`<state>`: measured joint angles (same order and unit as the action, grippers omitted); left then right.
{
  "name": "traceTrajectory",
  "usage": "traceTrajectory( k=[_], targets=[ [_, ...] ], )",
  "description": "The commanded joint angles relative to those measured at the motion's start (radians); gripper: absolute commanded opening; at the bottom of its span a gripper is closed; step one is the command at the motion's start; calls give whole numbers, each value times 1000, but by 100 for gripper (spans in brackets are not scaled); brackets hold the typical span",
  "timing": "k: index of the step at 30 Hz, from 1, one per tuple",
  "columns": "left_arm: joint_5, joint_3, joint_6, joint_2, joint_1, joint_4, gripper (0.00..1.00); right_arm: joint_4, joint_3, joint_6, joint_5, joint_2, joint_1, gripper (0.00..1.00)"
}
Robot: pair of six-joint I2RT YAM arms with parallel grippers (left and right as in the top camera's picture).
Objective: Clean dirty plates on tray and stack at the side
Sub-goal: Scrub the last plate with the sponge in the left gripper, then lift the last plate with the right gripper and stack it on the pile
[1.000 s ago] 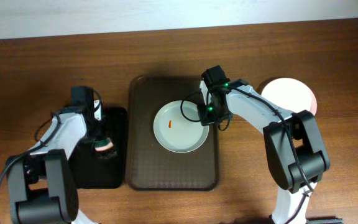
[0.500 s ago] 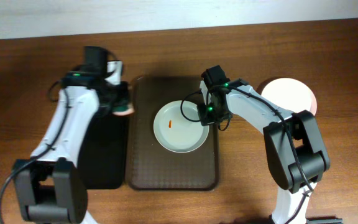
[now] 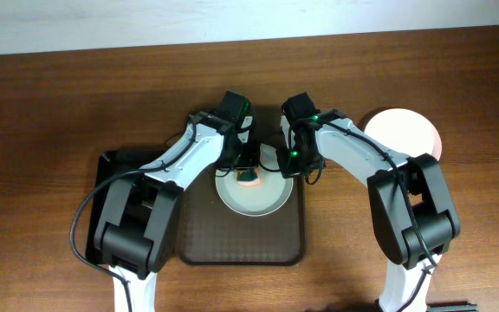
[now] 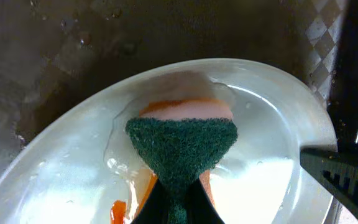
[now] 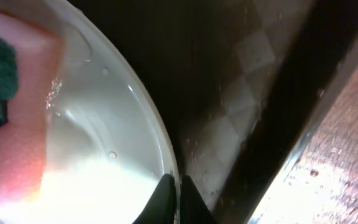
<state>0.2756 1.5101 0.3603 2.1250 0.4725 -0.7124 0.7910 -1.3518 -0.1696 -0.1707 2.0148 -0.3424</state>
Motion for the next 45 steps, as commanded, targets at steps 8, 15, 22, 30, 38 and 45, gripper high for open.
traceTrajectory(
  k=[8,15,22,30,38,45],
  targets=[
    [-650,30,-127,53,3,-170,0,87,9,-153,78,4,22,4],
    [-763,227,-119,5,2,-292,0,110,9,-154,79,4,31,4],
    [-492,273,-119,-274,-198,-515,0,134,-49,11,38,-22,29,4],
    [-300,-176,-130,-356,-593,-370,0,155,-90,37,32,-26,29,4],
    [-332,-645,-183,-356,-587,232,25,147,-91,88,32,-26,29,4],
    [-331,-645,-183,-356,-587,229,100,251,-273,88,115,-116,-57,4]
  ],
)
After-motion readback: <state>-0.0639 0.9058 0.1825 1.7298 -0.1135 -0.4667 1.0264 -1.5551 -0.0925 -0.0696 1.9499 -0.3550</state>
